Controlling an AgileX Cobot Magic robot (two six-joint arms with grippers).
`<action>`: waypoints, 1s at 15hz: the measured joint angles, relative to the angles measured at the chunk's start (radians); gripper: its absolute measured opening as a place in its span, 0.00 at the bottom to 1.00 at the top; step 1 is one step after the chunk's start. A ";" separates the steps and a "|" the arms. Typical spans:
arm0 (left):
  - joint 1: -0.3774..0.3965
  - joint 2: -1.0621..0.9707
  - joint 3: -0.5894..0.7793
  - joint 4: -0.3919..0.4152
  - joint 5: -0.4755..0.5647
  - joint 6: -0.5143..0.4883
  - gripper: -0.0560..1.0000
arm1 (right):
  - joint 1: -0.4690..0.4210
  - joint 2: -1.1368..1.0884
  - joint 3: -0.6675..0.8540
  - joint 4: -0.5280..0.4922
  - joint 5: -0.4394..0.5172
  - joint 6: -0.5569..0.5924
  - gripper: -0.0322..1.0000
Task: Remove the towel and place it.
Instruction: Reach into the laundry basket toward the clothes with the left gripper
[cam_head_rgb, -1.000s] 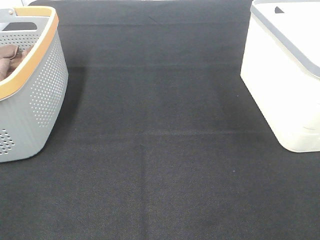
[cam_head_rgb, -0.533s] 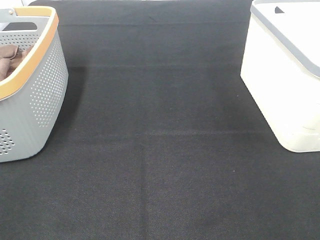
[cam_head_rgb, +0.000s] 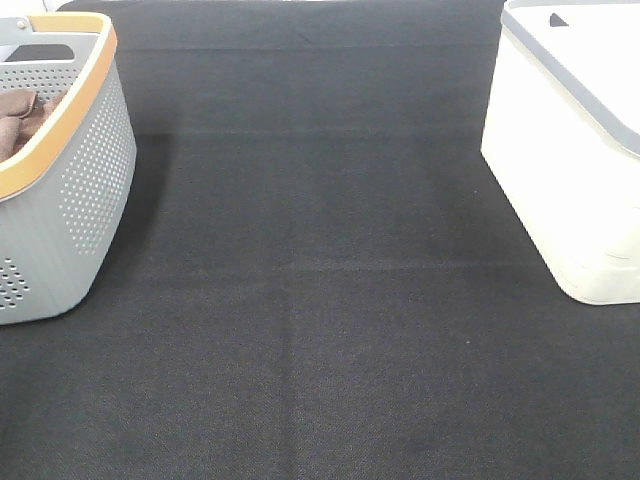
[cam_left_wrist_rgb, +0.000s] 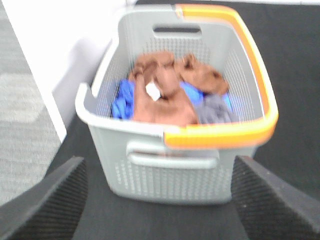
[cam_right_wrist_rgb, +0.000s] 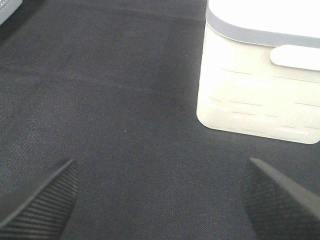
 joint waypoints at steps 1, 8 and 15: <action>0.000 0.064 -0.007 0.022 -0.064 -0.035 0.77 | 0.000 0.000 0.000 0.000 0.000 0.000 0.84; 0.000 0.581 -0.246 0.048 -0.182 -0.062 0.77 | 0.000 0.000 0.000 0.000 0.000 0.000 0.84; 0.000 1.049 -0.555 0.048 -0.048 -0.086 0.77 | 0.000 0.000 0.000 0.000 0.000 0.000 0.84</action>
